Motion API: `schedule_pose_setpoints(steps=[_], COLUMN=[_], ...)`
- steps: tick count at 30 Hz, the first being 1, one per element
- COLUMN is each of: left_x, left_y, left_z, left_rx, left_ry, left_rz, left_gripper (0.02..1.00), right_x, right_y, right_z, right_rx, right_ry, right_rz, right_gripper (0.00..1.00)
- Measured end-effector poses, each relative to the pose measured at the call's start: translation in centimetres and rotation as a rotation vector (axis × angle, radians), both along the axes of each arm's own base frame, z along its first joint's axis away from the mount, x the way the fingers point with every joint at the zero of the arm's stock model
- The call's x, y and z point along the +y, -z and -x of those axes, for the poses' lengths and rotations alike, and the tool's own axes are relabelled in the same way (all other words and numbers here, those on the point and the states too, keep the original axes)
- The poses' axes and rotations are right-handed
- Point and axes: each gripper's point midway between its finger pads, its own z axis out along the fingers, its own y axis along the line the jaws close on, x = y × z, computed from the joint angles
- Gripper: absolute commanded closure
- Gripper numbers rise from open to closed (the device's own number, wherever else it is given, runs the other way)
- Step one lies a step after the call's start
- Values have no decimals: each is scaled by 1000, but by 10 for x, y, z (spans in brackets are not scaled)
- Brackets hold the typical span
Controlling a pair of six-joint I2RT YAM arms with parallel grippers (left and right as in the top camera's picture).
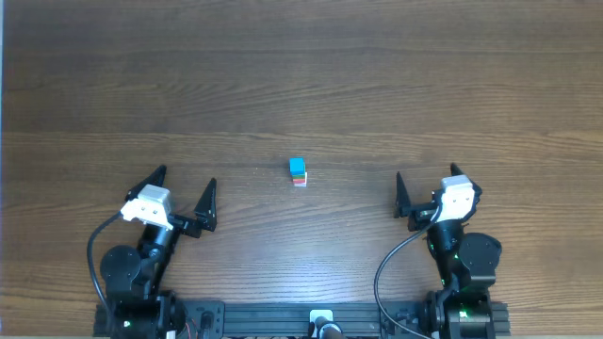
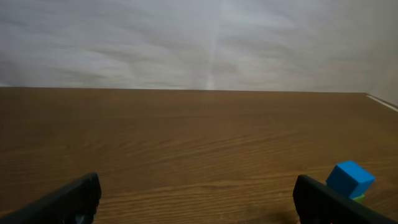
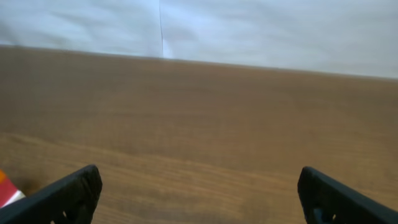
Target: Stack Cubes
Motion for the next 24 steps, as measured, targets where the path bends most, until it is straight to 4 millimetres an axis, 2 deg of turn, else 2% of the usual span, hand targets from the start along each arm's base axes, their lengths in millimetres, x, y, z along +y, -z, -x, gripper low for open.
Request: schedule_pose_setpoints(steps=[3,24], left_x=[0,0], left_y=[0,0], left_z=[0,0], left_rx=[0,0], left_ry=[0,0], left_rz=[0,0], left_gripper=[20,20], right_x=[0,0], right_y=[16,15], right_z=[3,3], right_rx=[63,62], right_ry=[0,0], right_rz=[-1,-1], right_gripper=[9,7])
